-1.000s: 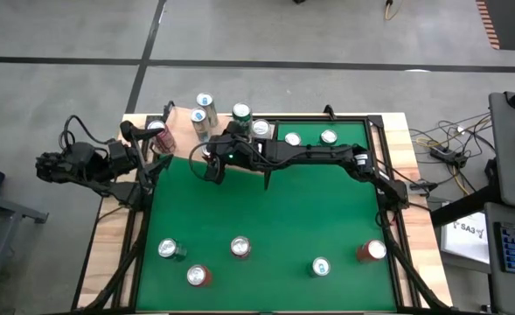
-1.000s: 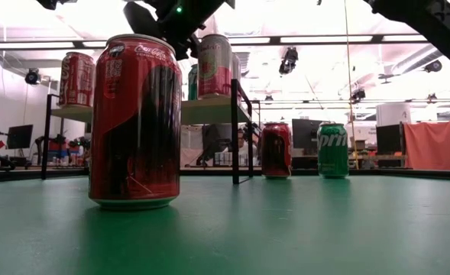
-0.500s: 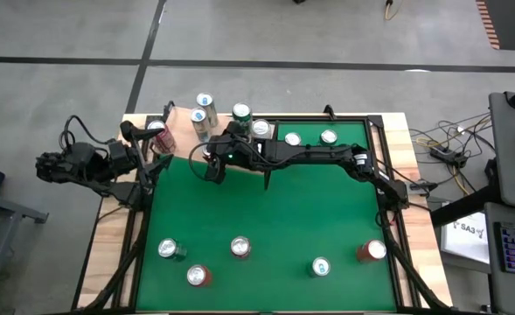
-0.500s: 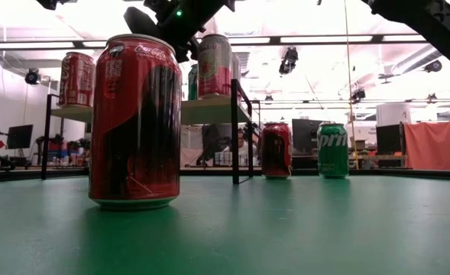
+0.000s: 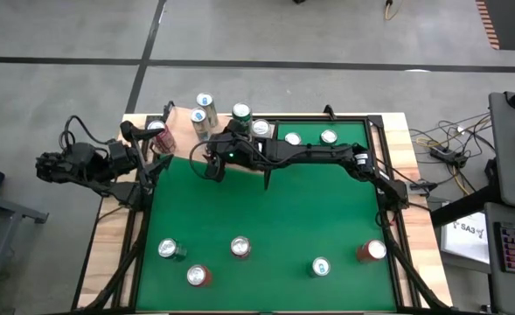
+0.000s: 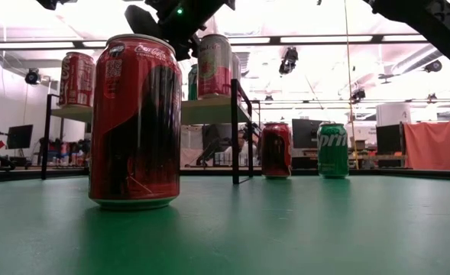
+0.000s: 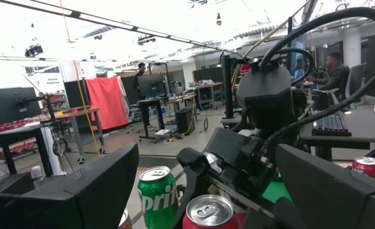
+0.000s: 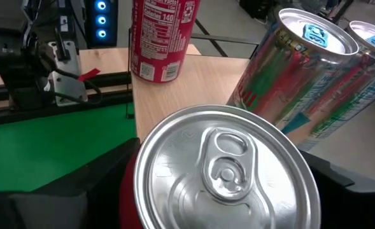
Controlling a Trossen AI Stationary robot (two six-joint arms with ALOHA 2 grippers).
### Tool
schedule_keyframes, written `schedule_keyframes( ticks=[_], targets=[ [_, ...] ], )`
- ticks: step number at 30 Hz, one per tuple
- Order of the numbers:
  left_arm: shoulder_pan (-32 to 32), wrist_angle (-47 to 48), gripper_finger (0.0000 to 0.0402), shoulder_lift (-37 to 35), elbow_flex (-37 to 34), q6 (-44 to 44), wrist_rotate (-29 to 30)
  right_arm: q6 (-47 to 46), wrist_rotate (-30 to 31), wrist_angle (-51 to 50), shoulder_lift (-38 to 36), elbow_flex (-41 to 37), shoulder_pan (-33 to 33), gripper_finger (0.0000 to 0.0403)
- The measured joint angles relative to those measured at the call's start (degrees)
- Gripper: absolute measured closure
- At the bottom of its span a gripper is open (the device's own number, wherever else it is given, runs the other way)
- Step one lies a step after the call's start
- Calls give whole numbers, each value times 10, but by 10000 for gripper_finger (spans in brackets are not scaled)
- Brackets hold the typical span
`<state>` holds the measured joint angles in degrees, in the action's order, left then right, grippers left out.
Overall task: Place canned beverage on shelf
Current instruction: Put the red soda can on the shelf
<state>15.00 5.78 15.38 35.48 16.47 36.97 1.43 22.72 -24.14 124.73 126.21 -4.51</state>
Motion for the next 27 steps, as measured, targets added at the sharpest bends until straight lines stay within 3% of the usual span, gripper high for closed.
schedule_keyframes(
  ticks=[14,27],
  targets=[
    [0,3,47,0,0,0,0,38,19,13,0,11,-3,77],
    [0,23,47,0,0,0,0,62,18,-11,-17,74,6,77]
  ],
)
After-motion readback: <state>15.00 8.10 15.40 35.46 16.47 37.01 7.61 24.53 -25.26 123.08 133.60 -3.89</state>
